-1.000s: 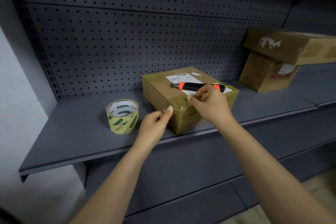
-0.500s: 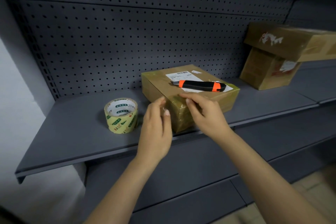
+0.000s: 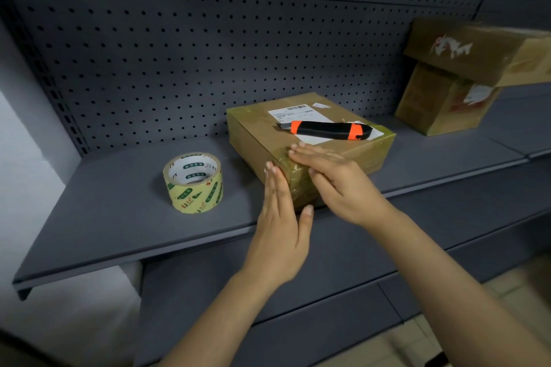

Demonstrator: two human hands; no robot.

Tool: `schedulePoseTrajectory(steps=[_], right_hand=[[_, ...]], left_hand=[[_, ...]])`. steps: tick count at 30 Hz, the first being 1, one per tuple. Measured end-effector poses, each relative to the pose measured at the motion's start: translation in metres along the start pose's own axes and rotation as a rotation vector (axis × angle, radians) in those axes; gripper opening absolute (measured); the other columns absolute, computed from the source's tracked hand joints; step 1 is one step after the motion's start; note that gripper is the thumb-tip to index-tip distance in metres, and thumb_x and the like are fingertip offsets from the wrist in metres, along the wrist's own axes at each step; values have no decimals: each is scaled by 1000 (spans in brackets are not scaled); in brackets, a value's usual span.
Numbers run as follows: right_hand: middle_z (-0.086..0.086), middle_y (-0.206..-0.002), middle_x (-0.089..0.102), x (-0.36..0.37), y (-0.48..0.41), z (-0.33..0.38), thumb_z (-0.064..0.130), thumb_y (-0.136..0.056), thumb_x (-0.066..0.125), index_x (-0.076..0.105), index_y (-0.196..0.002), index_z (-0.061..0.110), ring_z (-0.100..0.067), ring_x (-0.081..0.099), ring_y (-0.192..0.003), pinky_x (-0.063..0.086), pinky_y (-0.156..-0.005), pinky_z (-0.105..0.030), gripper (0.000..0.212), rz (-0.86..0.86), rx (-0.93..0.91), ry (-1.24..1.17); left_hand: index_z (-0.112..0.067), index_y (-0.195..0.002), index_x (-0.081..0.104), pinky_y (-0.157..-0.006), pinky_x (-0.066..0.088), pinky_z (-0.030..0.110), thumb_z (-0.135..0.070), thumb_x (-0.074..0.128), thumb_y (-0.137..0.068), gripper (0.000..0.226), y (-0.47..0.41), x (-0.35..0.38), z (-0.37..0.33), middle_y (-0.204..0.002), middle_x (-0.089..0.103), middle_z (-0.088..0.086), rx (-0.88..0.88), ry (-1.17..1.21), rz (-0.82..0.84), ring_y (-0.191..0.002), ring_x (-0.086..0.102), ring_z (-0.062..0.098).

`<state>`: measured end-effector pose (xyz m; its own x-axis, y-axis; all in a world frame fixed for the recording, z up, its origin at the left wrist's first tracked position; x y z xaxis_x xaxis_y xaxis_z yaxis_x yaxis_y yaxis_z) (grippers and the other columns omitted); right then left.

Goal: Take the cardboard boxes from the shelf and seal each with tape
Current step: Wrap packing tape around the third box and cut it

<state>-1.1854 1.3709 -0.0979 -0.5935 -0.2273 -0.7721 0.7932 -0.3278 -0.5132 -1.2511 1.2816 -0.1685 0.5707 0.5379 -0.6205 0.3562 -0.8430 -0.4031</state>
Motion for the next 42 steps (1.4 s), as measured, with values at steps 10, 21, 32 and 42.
schedulePoseTrajectory(steps=[10,21,32,42], right_hand=[[8,-137,57,-15,0,-3,16,-96,62,64,-128,19,1,45,-133,35,-115,-28,33,-48,79,-171],[4,-127,64,-19,-3,-8,12,-87,70,66,-122,13,-4,54,-126,38,-112,-27,35,2,10,-152],[6,-128,64,-22,-5,-9,16,-87,73,69,-121,16,1,54,-124,38,-111,-22,34,44,106,-160],[6,-117,70,-21,-2,10,14,-83,77,74,-110,15,-1,61,-114,48,-102,-33,27,-163,72,-95]], left_hand=[[-16,-149,39,-110,24,11,-30,42,-104,47,-3,-63,11,-152,41,-3,54,-67,-165,-139,37,8],[-11,-111,73,-106,41,22,-40,68,-87,38,-38,-62,-1,-119,70,0,280,17,-265,-121,58,11],[-20,-119,72,-108,35,14,-27,74,-86,33,-53,-71,9,-124,63,-15,309,95,-83,-124,52,-1],[-24,-132,60,-105,37,16,-28,60,-97,35,-33,-89,13,-135,57,-12,271,-57,-76,-126,50,3]])
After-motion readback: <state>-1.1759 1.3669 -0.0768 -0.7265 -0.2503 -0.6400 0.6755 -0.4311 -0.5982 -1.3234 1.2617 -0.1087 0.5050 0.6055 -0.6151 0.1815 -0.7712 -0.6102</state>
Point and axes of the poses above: each hand's wrist, its own y-axis away from the middle knuckle, its own x-axis out of the palm, z = x × y, the point moved 7 cm from there along -y, towards the middle knuckle
